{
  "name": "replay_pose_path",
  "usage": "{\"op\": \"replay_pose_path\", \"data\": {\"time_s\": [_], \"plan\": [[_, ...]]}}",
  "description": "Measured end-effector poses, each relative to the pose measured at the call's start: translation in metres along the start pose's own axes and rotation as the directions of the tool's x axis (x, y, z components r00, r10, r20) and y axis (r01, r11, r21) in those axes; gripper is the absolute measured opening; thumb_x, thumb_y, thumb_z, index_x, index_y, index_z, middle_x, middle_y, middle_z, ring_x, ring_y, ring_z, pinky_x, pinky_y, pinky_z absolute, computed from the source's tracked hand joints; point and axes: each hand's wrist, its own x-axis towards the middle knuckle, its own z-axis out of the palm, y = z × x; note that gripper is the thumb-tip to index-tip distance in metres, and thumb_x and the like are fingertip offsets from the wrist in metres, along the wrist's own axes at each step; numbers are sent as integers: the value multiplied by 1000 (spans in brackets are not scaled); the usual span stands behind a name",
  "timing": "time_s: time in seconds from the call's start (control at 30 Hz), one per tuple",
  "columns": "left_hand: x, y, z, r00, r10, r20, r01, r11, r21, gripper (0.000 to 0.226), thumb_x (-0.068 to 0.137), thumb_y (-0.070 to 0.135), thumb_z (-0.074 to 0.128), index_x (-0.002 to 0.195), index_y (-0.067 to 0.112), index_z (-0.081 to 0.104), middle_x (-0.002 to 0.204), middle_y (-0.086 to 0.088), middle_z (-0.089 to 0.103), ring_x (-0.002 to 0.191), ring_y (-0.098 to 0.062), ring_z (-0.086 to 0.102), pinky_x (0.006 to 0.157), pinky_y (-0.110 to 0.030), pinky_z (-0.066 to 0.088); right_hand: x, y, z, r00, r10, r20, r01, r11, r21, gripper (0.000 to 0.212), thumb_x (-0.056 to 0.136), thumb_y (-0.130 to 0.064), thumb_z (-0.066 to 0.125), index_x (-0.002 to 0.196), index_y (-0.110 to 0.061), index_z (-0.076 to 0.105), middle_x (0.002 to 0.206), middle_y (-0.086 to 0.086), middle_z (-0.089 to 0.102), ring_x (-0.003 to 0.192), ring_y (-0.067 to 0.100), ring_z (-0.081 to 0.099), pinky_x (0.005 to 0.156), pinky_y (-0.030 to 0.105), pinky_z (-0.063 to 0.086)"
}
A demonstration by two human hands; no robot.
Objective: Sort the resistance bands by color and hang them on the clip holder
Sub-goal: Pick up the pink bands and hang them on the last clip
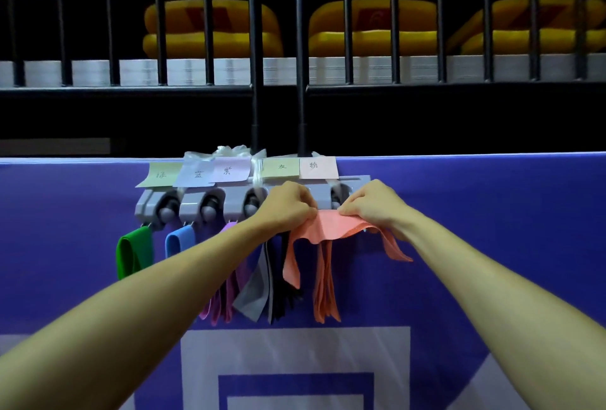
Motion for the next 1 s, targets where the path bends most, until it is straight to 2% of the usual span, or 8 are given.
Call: {"op": "replay_pose_path", "data": {"time_s": [0.13, 0.23, 0.3, 0.47, 0.7, 0.77, 0.9, 1.0], "plan": [[6, -8, 6, 1000, -5, -21, 8, 990, 141, 18, 78, 8, 59, 78, 15, 75, 71, 17, 64, 73, -6, 60, 61, -19, 47, 7, 3, 13, 1000, -5, -30, 0, 987, -161, 20, 79, -16, 67, 83, 2, 73, 68, 7, 58, 62, 13, 47, 51, 25, 40], [6, -14, 11, 1000, -3, 4, 2, 966, 260, 15, 79, 14, 60, 75, 22, 72, 80, 9, 69, 77, -12, 63, 69, -29, 54, 7, 7, 23, 999, -41, -17, 33, 944, -327, 15, 81, -21, 64, 75, -10, 73, 80, 5, 69, 76, 18, 60, 61, 31, 49], [5, -16, 14, 1000, 11, 16, -16, 947, 322, 14, 78, 19, 61, 79, 24, 73, 85, 6, 72, 79, -14, 65, 70, -31, 55, 1, 6, 28, 996, -81, -30, 59, 892, -447, 15, 87, -27, 63, 78, -19, 72, 84, 0, 67, 80, 23, 59, 65, 33, 44], [3, -21, 18, 997, 71, 38, -81, 909, 409, 10, 79, 28, 65, 83, 25, 74, 89, 6, 73, 83, -16, 66, 76, -33, 53, -8, 8, 42, 991, -131, -35, 85, 800, -593, 20, 95, -25, 52, 91, -16, 69, 90, 7, 67, 87, 31, 61, 67, 35, 43], [-1, -23, 23, 989, 147, -8, -129, 888, 442, 14, 85, 36, 63, 81, 26, 72, 88, 8, 72, 87, -17, 64, 91, -37, 42, -11, 26, 62, 994, -84, -73, 60, 957, -285, 25, 99, -29, 45, 82, -20, 60, 79, 5, 65, 78, 27, 63, 67, 41, 54], [-2, -23, 23, 988, 156, -15, -132, 884, 449, 15, 86, 37, 62, 83, 26, 72, 89, 9, 72, 88, -16, 64, 92, -37, 39, -13, 31, 66, 994, -72, -78, 53, 974, -219, 27, 100, -28, 43, 79, -20, 59, 75, 3, 61, 80, 25, 58, 65, 37, 49], [-5, -21, 23, 985, 171, -28, -138, 876, 461, 15, 88, 39, 62, 86, 27, 71, 92, 8, 71, 90, -16, 63, 90, -36, 35, -22, 36, 72, 997, -45, -63, 41, 997, -69, 34, 100, -24, 44, 67, -23, 53, 63, -5, 52, 58, 11, 45, 49, 23, 34], [-8, -20, 20, 985, 172, -2, -153, 879, 451, 15, 88, 38, 62, 88, 26, 71, 91, 10, 71, 91, -14, 63, 93, -37, 36, -26, 41, 72, 997, -13, -70, 15, 1000, 23, 25, 97, -17, 49, 79, -24, 65, 74, -7, 63, 65, 4, 53, 55, 17, 41]]}}
